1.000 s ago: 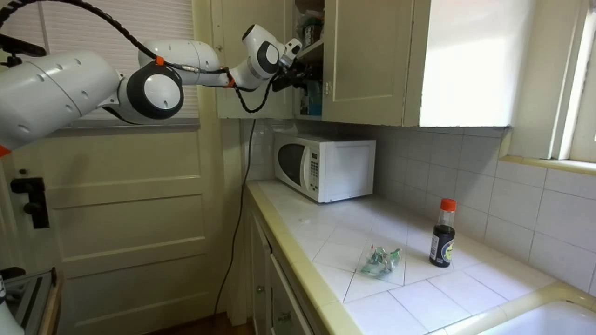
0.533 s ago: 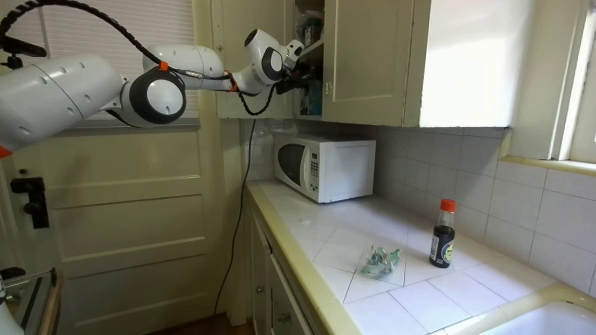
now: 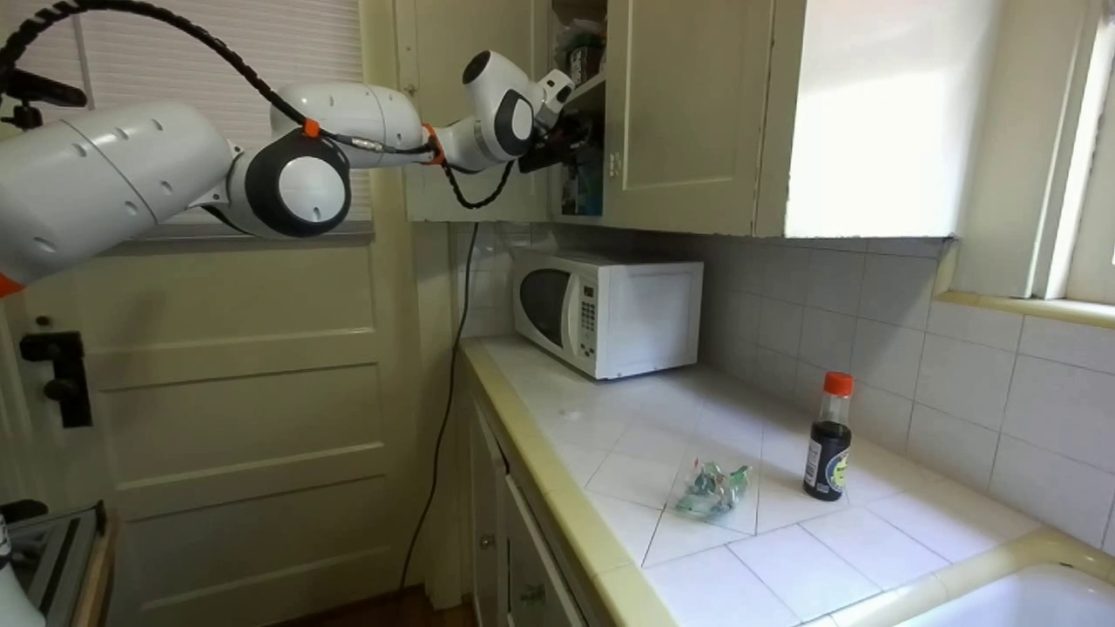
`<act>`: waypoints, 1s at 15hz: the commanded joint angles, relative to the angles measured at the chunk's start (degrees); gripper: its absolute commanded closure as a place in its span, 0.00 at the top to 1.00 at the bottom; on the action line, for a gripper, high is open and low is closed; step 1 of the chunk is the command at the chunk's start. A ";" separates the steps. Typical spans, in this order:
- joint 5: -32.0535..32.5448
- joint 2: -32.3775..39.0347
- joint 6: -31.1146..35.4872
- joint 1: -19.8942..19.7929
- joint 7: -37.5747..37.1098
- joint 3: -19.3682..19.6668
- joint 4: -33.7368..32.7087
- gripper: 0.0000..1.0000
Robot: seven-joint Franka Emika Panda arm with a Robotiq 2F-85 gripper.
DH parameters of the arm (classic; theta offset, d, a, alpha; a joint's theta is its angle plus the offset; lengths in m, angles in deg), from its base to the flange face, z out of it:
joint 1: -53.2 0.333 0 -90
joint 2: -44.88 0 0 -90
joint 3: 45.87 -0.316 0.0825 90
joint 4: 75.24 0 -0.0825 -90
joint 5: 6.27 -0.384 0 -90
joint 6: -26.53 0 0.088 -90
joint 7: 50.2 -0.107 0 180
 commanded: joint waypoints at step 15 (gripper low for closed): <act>3.55 1.13 6.24 1.45 -7.41 8.86 0.06 0.71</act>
